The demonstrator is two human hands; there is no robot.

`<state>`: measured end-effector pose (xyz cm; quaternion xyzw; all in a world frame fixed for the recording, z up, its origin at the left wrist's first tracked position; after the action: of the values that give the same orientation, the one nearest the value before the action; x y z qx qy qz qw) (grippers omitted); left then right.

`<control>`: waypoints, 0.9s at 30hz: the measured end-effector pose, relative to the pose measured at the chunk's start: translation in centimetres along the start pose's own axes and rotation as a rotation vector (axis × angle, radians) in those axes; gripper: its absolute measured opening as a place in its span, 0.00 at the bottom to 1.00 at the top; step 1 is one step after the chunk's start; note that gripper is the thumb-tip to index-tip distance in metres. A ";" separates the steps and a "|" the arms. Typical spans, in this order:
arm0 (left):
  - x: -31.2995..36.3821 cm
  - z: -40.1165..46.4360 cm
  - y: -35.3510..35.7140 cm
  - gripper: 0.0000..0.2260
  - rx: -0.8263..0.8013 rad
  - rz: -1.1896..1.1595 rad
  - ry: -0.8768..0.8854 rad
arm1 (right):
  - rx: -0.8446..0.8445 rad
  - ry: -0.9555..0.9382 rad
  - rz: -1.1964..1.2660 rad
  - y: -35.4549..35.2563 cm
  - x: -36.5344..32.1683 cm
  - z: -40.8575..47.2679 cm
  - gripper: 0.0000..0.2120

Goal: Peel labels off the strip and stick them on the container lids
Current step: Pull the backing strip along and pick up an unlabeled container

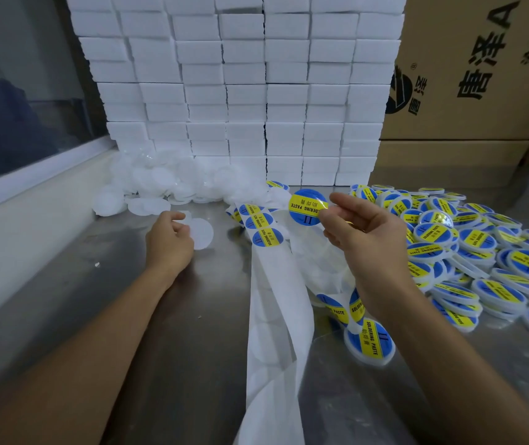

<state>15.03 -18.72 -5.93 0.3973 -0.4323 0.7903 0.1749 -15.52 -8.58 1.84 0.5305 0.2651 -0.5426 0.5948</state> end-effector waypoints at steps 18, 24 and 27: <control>2.4 -6.8 -2.3 0.07 -0.134 -0.761 -0.260 | 0.007 -0.122 -0.125 0.1 -0.3 -0.3 0.04; 5.9 -8.6 -2.6 0.05 -0.306 -1.042 -0.247 | -0.097 -0.142 -0.124 1.1 -0.6 -1.0 0.12; 7.9 -9.9 -2.5 0.05 -0.399 -1.019 -0.158 | -0.177 -0.110 -0.084 1.9 -0.3 -1.5 0.15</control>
<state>6.98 -9.71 -1.52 0.5736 -0.3383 0.4762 0.5743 -13.48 -7.40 2.30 0.4339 0.3009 -0.5699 0.6296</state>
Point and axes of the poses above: each hand's wrist, its own z-axis towards the middle knuckle, its own y-axis out of the palm, x = y × z, the point moved 4 cm from there along z, towards the middle knuckle, and after that the axes turned 12 degrees about z, right-handed, at the moved point
